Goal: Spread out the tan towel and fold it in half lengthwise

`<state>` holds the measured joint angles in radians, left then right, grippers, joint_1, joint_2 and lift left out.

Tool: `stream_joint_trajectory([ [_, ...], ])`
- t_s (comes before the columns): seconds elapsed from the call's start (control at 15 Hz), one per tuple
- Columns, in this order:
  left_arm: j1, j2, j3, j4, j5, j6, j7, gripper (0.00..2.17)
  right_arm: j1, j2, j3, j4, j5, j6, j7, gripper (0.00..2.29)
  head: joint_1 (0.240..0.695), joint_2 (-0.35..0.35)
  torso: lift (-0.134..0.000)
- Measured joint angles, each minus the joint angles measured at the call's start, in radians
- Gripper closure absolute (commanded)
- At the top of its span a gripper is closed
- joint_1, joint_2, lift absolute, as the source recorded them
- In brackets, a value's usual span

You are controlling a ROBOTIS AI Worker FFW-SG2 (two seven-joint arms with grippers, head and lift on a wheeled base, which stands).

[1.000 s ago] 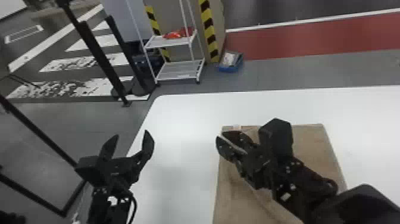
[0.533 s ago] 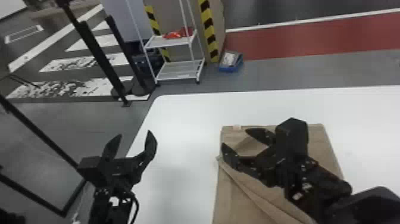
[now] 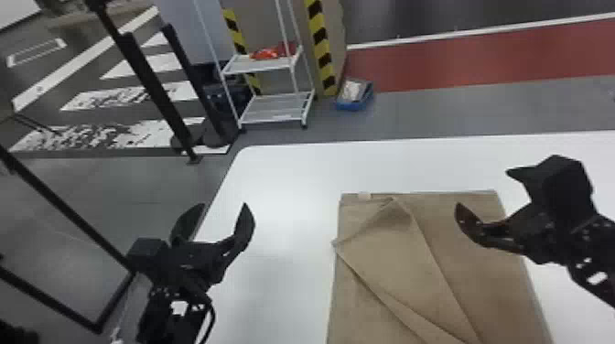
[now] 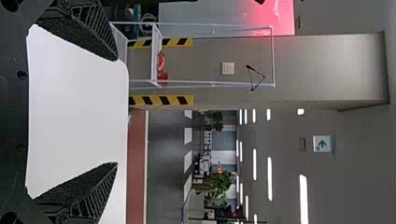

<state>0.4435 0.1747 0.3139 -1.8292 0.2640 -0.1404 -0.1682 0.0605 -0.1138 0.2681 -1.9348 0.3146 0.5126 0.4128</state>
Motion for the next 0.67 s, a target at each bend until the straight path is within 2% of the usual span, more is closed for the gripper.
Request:
stream_joint_trajectory([
  [0.07, -0.004, 0.001, 0.004, 0.003, -0.002, 0.006, -0.049, 0.08, 0.001, -0.001, -0.018, -0.01, 0.03, 0.012, 0.015, 0.06, 0.695, 0.343, -0.125],
  [0.2, -0.01, 0.002, 0.01, 0.004, -0.002, 0.01, -0.149, 0.09, 0.021, -0.001, -0.065, -0.025, 0.033, 0.013, 0.024, 0.07, 0.695, 0.307, -0.125],
  [0.4, -0.035, 0.0, -0.009, -0.009, -0.002, 0.053, -0.264, 0.15, 0.071, 0.01, -0.197, -0.031, -0.036, -0.02, 0.021, 0.08, 0.695, 0.232, -0.125],
  [0.47, -0.051, 0.0, -0.023, -0.013, -0.007, 0.095, -0.298, 0.15, 0.094, 0.016, -0.253, -0.038, -0.063, -0.032, 0.02, 0.08, 0.695, 0.157, -0.125],
  [0.67, -0.083, 0.001, -0.067, -0.014, -0.023, 0.206, -0.346, 0.21, 0.164, 0.044, -0.415, -0.078, -0.134, -0.055, 0.017, 0.08, 0.695, 0.056, -0.125],
])
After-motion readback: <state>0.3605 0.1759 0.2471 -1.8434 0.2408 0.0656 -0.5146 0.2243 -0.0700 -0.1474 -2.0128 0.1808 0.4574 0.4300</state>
